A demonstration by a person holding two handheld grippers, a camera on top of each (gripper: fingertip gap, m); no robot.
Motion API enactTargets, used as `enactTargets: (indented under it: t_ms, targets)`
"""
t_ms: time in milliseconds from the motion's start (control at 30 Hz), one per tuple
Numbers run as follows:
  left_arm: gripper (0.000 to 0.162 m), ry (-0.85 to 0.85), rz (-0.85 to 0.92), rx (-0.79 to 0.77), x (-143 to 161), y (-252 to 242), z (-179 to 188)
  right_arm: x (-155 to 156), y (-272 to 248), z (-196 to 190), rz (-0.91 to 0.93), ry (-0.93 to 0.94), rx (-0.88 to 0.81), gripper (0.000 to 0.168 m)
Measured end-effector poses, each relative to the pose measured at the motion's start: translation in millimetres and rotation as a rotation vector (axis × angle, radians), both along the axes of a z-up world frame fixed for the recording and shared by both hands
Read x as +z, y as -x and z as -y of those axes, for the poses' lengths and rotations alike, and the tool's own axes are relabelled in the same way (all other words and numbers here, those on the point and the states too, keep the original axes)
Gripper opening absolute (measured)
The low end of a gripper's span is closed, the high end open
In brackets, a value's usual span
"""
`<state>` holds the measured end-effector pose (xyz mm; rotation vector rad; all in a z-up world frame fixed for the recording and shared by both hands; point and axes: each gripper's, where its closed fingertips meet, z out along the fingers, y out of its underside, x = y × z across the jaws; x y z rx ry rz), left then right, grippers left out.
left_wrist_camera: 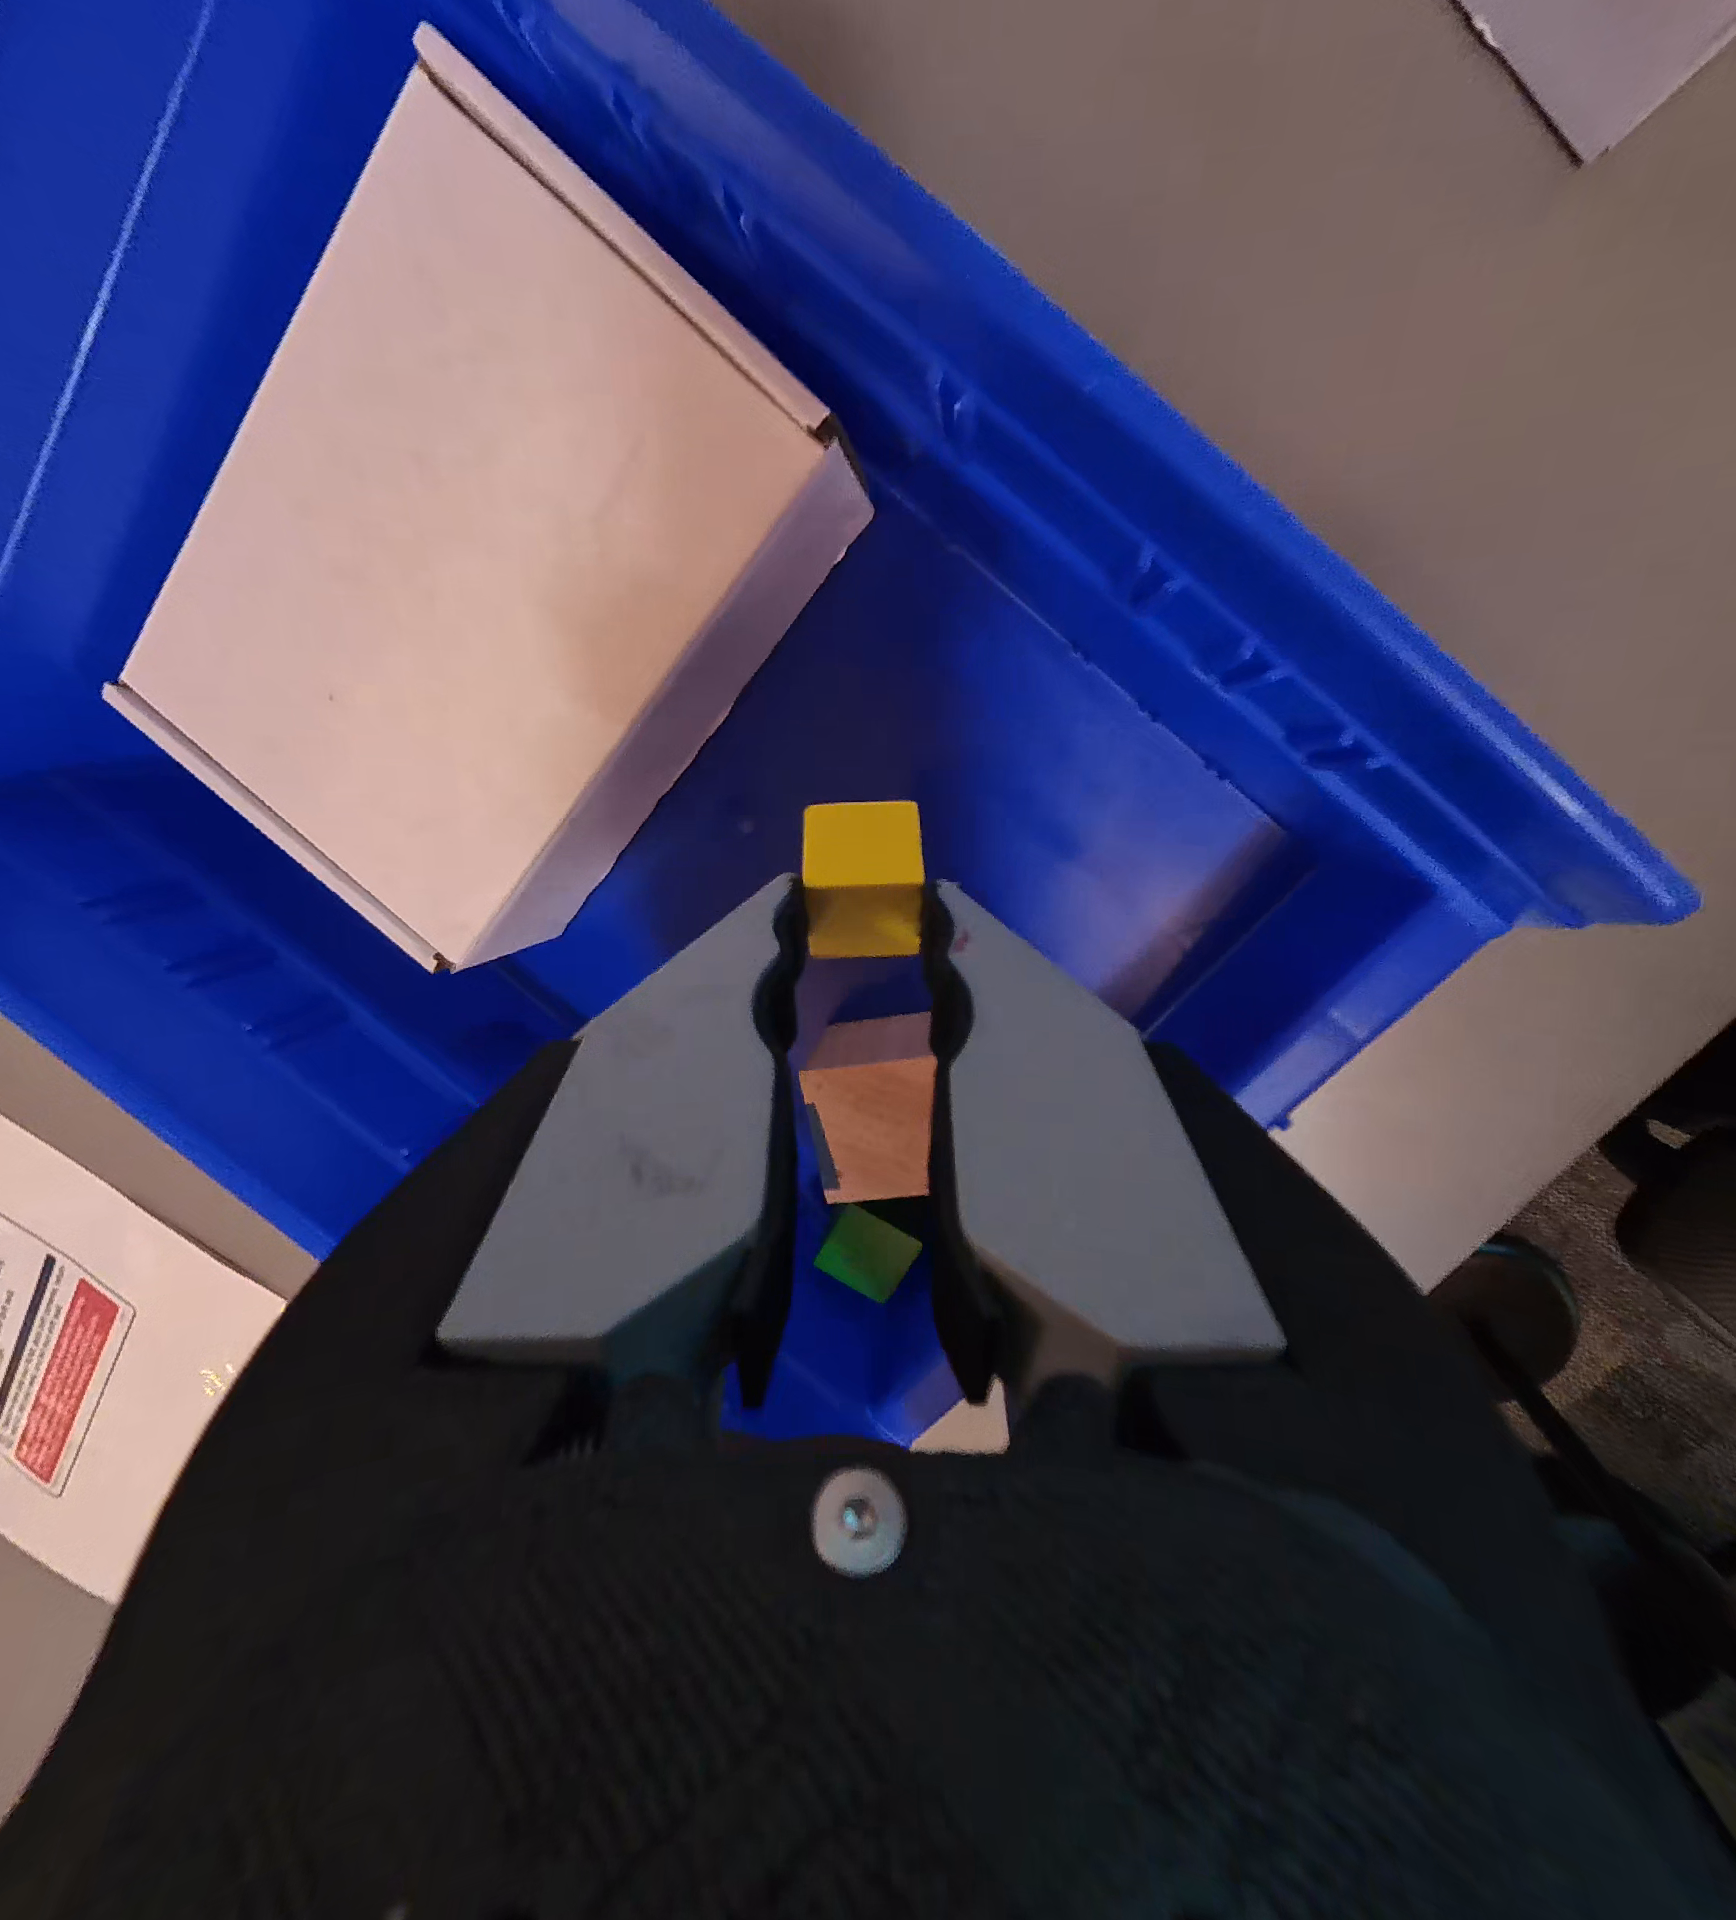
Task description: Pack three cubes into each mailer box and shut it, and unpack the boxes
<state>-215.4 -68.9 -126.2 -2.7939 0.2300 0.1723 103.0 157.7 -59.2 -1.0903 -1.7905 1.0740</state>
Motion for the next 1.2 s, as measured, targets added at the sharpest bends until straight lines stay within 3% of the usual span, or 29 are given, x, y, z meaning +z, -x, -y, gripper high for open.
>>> enactTargets:
  t_ms: [200,533,633,733,967,1200]
  targets:
    - [0.019,-0.006,0.080,-0.012,-8.4,-6.1,4.1,-11.1,12.3,13.4,0.034,-0.039,0.049,0.032]
    - [0.020,0.223,0.061,-0.061,-62.9,-14.9,10.5,-18.2,11.0,37.2,0.044,-0.043,0.073,0.032]
    - [0.028,0.252,0.044,-0.027,-69.2,-10.1,15.6,-17.9,6.2,40.8,0.038,-0.032,0.071,0.032]
    - [0.038,0.226,0.047,0.002,-61.1,-11.9,18.1,-17.7,0.1,42.2,0.036,-0.022,0.064,0.032]
    - [0.038,0.156,0.010,0.065,-21.6,-14.3,36.4,-14.4,-18.5,45.7,0.014,-0.013,0.062,0.032]
    - [0.036,0.169,0.004,0.110,-11.7,-20.0,61.7,-16.7,-31.1,49.5,0.005,-0.018,0.067,0.031]
